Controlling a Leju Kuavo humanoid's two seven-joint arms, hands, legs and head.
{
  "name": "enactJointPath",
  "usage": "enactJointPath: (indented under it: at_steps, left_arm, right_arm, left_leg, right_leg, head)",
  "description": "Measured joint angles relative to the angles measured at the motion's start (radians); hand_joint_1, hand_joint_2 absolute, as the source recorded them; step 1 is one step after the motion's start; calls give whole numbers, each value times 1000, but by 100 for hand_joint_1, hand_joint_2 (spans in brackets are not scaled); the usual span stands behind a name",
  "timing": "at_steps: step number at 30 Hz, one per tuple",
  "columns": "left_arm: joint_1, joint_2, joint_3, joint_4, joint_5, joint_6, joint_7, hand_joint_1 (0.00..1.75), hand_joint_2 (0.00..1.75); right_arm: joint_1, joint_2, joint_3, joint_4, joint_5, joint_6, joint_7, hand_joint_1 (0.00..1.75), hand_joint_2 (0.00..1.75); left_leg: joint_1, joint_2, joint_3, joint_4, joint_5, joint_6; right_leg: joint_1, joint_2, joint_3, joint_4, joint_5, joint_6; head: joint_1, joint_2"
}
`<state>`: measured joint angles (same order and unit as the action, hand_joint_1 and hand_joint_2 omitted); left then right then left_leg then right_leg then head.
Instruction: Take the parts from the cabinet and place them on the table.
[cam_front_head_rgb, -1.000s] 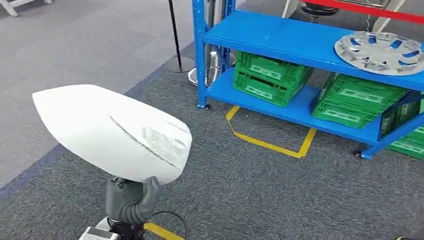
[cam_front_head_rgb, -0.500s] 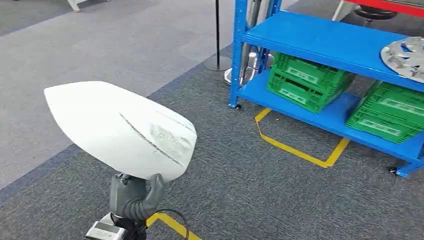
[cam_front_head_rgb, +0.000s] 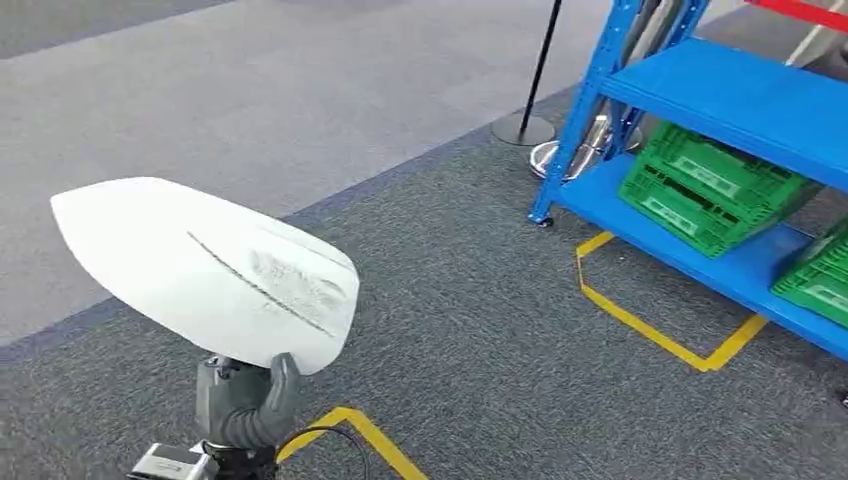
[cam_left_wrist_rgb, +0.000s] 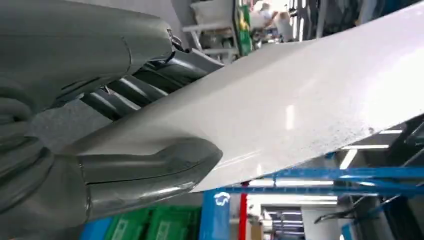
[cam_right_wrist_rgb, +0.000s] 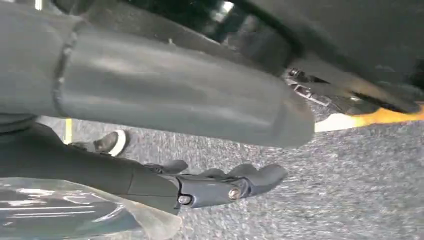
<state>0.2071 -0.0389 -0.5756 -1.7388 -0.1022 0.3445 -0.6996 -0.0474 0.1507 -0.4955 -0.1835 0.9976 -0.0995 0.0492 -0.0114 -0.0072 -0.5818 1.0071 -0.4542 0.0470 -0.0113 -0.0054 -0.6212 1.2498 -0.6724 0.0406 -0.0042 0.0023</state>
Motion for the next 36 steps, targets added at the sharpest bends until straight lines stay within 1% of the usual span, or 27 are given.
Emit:
enactJointPath:
  at_steps: [1,2,3,4,5,6,7,10,11,12,13,15,16,17,18,20,21,22,26,27,28,29,31,32,34,35,36]
  left_arm:
    - [-1,0,2,0,2,-5,0,175,175]
    - [-1,0,3,1,2,-6,0,175,175]
    - [-1,0,4,1,2,-10,0,175,175]
    - [-3,0,5,1,0,-17,0,175,175]
    - [-5,0,5,1,-5,-28,0,175,175]
    - [-7,-1,5,2,-8,-37,0,175,175]
    - [-13,-1,5,3,-11,-42,0,175,175]
    - [-15,-3,6,5,-17,-58,0,175,175]
    - [-15,-3,7,5,-20,-63,0,175,175]
    - [-16,-4,8,5,-25,-70,0,175,175]
    - [-20,-6,9,5,-28,-78,0,175,175]
    - [-24,-9,9,9,-34,-82,0,175,175]
    - [-22,-9,9,11,-34,-83,0,175,175]
    - [-21,-9,10,13,-34,-84,0,175,175]
    - [-21,-9,10,15,-34,-84,0,175,175]
    - [-21,-10,11,15,-34,-84,0,175,175]
    - [-22,-10,11,15,-34,-84,0,175,175]
    - [-24,-11,11,15,-34,-85,0,175,175]
    - [-20,-14,15,16,-34,-86,0,175,175]
    - [-19,-17,15,16,-35,-86,0,175,175]
    - [-22,-17,16,16,-34,-86,0,175,175]
    - [-24,-20,16,16,-34,-86,0,175,175]
    - [-23,-21,16,16,-34,-86,0,175,175]
    - [-22,-22,17,17,-34,-86,0,175,175]
    - [-22,-22,18,17,-34,-86,0,175,175]
    - [-22,-22,19,17,-34,-86,0,175,175]
    - [-22,-23,19,17,-34,-86,0,175,175]
  right_arm:
    - [1,0,1,0,2,2,4,0,0]
    - [4,0,1,0,3,3,7,0,0]
    - [6,0,1,0,5,4,7,0,0]
    - [5,0,1,0,6,6,7,0,0]
    - [4,0,1,0,7,6,5,0,0]
    - [4,0,1,0,7,6,2,0,0]
    - [6,0,1,0,7,7,1,0,0]
    - [1,0,1,0,10,7,-12,0,0]
    - [1,2,1,0,12,7,-18,0,0]
    - [1,2,1,0,14,6,-24,0,0]
    - [2,2,1,0,14,5,-29,0,0]
    - [6,2,1,0,14,5,-32,0,0]
    - [7,0,1,0,14,3,-32,0,0]
    - [6,0,1,0,14,2,-32,0,0]
    - [5,0,1,0,14,2,-32,0,0]
    - [1,0,1,0,14,3,-33,0,0]
    - [0,0,1,0,14,3,-33,0,0]
    - [1,0,1,0,14,3,-33,0,0]
    - [-6,2,1,0,14,3,-34,0,0]
    - [-6,2,1,0,14,3,-34,0,0]
    - [-6,2,1,0,14,2,-35,0,0]
    - [-4,2,1,0,14,2,-34,0,0]
    - [-1,2,1,0,14,3,-34,0,0]
    - [2,2,1,0,14,3,-34,0,0]
    - [4,2,1,0,14,3,-34,0,0]
    - [2,2,1,0,14,3,-34,0,0]
    - [2,2,1,0,14,2,-34,0,0]
  left_leg:
    - [-1,-14,-1,1,1,1]
    - [-1,-28,-1,1,1,1]
    - [-1,-44,0,3,2,0]
    - [-1,-60,0,6,2,-1]
    - [0,-72,0,10,2,-2]
    - [1,-81,-4,13,1,-5]
    - [-6,-93,-12,25,-1,-12]
    - [7,-129,-26,20,14,-34]
    - [5,-133,-31,24,13,-36]
    - [1,-74,-36,40,-2,-40]
    - [0,-30,-57,89,-37,-47]
    - [7,-8,-127,246,-115,-57]
    - [11,-5,-154,309,-138,-61]
    - [15,-4,-162,331,-137,-63]
    - [18,-3,-145,307,-114,-64]
    - [18,18,-55,140,-30,-60]
    - [15,54,-8,55,-2,-55]
    - [0,93,6,27,-23,-51]
    - [-3,48,0,12,-15,-26]
    - [3,40,5,5,-9,-18]
    - [5,31,5,4,-8,-11]
    - [6,20,3,4,-8,-6]
    - [3,-5,3,5,-10,-3]
    - [3,-20,4,5,-10,-3]
    - [3,-50,6,7,-10,-3]
    - [4,-65,7,10,-11,-6]
    - [6,-78,7,14,-15,-10]
  right_leg:
    - [1,3,-32,59,-14,1]
    - [1,4,-41,67,-1,1]
    - [1,4,-27,30,35,-1]
    - [0,11,7,-52,89,-2]
    - [-2,30,48,-141,136,-4]
    - [-8,88,77,-211,153,-7]
    - [-14,119,87,-237,144,-8]
    - [-3,88,92,-231,147,-17]
    - [-10,71,95,-240,154,-25]
    - [-10,55,98,-244,156,-29]
    - [-9,38,98,-244,156,-35]
    - [-7,1,97,-244,153,-38]
    - [-7,-16,97,-244,152,-38]
    - [-6,-31,97,-244,152,-38]
    - [-6,-46,97,-244,150,-37]
    - [-6,-71,103,-244,147,-34]
    - [-6,-81,107,-244,144,-31]
    - [0,-90,107,-243,140,-25]
    - [-1,-130,118,-250,135,-1]
    - [-6,-85,110,-239,122,5]
    - [-7,-36,94,-203,97,3]
    - [-7,-10,58,-129,60,2]
    - [-6,3,-27,36,-5,3]
    - [-6,4,-52,72,-4,3]
    - [-7,6,-34,4,66,1]
    - [-8,14,3,-85,121,1]
    - [-11,44,42,-179,170,0]
  head:
    - [1,0]
    - [0,0]
    - [0,0]
    - [1,0]
    - [1,0]
    - [1,0]
    - [-1,0]
    - [-1,0]
    - [-1,0]
    - [-3,0]
    - [-12,0]
    - [-13,0]
    - [-13,0]
    - [-13,0]
    - [-13,0]
    - [-13,0]
    - [-13,0]
    - [-12,0]
    - [-12,0]
    - [-10,0]
    - [-8,0]
    - [-2,0]
    - [-1,0]
    - [-1,0]
    - [-1,0]
    - [-1,0]
    - [-1,0]
